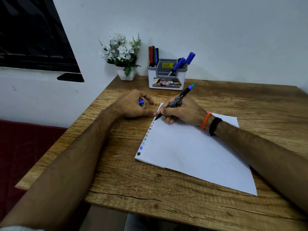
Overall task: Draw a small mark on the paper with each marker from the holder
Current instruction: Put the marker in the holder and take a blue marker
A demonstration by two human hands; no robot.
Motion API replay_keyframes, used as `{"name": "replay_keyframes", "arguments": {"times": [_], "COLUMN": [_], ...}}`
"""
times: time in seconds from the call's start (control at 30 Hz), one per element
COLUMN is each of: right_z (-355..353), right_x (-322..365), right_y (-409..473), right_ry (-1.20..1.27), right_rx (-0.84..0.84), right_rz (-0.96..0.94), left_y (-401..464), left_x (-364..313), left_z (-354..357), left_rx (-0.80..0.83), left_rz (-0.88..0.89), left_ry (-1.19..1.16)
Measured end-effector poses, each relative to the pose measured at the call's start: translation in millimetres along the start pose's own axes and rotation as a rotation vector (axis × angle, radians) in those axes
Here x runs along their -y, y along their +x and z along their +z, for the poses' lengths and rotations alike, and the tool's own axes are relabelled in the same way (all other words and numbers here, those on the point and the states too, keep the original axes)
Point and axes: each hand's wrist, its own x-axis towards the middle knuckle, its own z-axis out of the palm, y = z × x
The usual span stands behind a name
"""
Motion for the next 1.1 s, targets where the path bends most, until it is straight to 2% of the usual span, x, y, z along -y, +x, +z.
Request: {"name": "replay_keyframes", "arguments": {"times": [0.73,0.97,1.1], "right_z": [0.7,-6.1,-8.9], "right_x": [-0.6,-6.8,-5.4], "right_y": [0.5,4.6,7.9], "right_ry": [0.04,0.253,0.425], "right_rx": [-0.003,-0.07,-0.058], "right_rz": [-0.031,-0.068,-0.04], "left_y": [-1.3,-3.0,-3.0], "left_x": [-1.2,-2.3,-0.7], "left_z": [-1.0,-0.5,-3.5], "left_rx": [0.003,0.013,-0.058], "left_rz": [0.0,-0.012,0.004], "left_ry": [-0.003,-0.015,-0.142]}}
